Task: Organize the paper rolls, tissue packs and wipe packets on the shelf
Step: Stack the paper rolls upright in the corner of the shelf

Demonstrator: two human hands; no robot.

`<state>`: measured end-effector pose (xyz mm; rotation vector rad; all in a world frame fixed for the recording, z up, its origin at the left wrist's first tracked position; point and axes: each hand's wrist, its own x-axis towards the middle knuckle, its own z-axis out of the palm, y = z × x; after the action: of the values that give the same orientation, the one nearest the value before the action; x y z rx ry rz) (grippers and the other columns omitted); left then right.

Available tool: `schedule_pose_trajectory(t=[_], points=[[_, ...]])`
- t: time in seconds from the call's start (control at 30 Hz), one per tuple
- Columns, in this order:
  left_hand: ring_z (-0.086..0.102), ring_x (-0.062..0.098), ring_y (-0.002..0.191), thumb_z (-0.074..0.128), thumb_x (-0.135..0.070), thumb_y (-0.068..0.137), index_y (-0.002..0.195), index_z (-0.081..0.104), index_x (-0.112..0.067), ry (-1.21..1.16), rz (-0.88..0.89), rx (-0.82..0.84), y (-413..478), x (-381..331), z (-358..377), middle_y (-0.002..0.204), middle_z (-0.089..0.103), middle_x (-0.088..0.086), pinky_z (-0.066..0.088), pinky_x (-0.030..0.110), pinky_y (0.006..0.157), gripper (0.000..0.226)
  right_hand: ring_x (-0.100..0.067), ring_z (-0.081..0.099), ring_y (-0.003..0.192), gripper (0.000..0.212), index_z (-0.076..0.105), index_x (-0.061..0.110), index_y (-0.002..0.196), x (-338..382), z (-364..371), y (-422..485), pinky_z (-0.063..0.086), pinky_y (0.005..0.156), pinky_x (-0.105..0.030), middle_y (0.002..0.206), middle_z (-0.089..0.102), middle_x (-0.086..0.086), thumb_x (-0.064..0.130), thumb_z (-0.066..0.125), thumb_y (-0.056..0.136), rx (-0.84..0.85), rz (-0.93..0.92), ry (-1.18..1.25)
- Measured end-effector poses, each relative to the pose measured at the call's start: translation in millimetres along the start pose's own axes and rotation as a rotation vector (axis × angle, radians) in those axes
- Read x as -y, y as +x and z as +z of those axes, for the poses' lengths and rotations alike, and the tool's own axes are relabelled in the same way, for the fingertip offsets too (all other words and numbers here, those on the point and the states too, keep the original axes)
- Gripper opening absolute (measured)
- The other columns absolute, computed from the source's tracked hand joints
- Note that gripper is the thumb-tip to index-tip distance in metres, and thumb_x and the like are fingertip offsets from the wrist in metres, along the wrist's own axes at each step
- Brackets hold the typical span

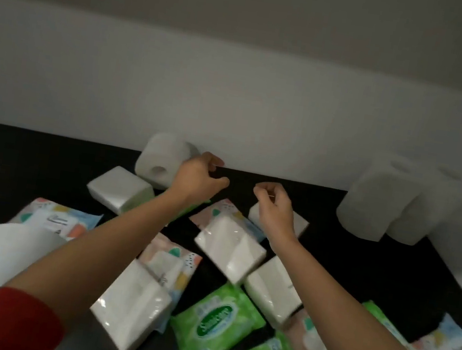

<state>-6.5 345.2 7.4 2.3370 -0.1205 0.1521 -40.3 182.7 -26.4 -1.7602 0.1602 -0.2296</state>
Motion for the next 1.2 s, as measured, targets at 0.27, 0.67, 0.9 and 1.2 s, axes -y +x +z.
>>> schedule_pose_trajectory(t=[0.27,0.67,0.9,1.2], points=[[0.040,0.028,0.124,0.068,-0.026,0.082,0.131,0.046,-0.018,0.270,-0.025,0.069,52,100,-65,0.134,0.042,0.010,0.040,0.036,0.095,0.055,-0.019,0.057,0.099,0.012,0.059,0.017,0.102,14,111,15,0.042,0.082,-0.027,0.103,0.060,-0.002,0.022,0.057,0.091,-0.077,0.147,0.080],[0.039,0.036,0.124,0.068,-0.020,0.083,0.146,0.022,-0.012,0.462,0.122,0.188,103,152,-57,0.144,0.030,0.017,0.040,0.045,0.096,0.079,0.000,0.053,0.080,0.015,0.055,0.017,0.106,-3,147,25,0.037,0.061,-0.013,0.089,0.054,0.009,0.022,0.058,0.092,-0.083,0.179,-0.042],[0.047,0.043,0.115,0.062,-0.017,0.086,0.149,0.015,-0.013,0.400,0.076,0.145,117,162,-45,0.146,0.025,0.020,0.044,0.046,0.089,0.079,-0.001,0.053,0.082,0.012,0.056,0.017,0.103,-14,149,36,0.040,0.065,-0.014,0.091,0.057,0.008,0.021,0.057,0.092,-0.089,0.181,-0.056],[0.052,0.038,0.117,0.059,-0.014,0.089,0.143,0.031,-0.003,0.084,0.106,-0.039,110,140,-66,0.128,0.054,0.023,0.040,0.040,0.096,0.062,-0.012,0.051,0.106,0.038,0.047,0.013,0.128,-8,150,54,0.042,0.087,-0.025,0.123,0.053,-0.002,0.025,0.057,0.093,-0.136,0.202,0.092]])
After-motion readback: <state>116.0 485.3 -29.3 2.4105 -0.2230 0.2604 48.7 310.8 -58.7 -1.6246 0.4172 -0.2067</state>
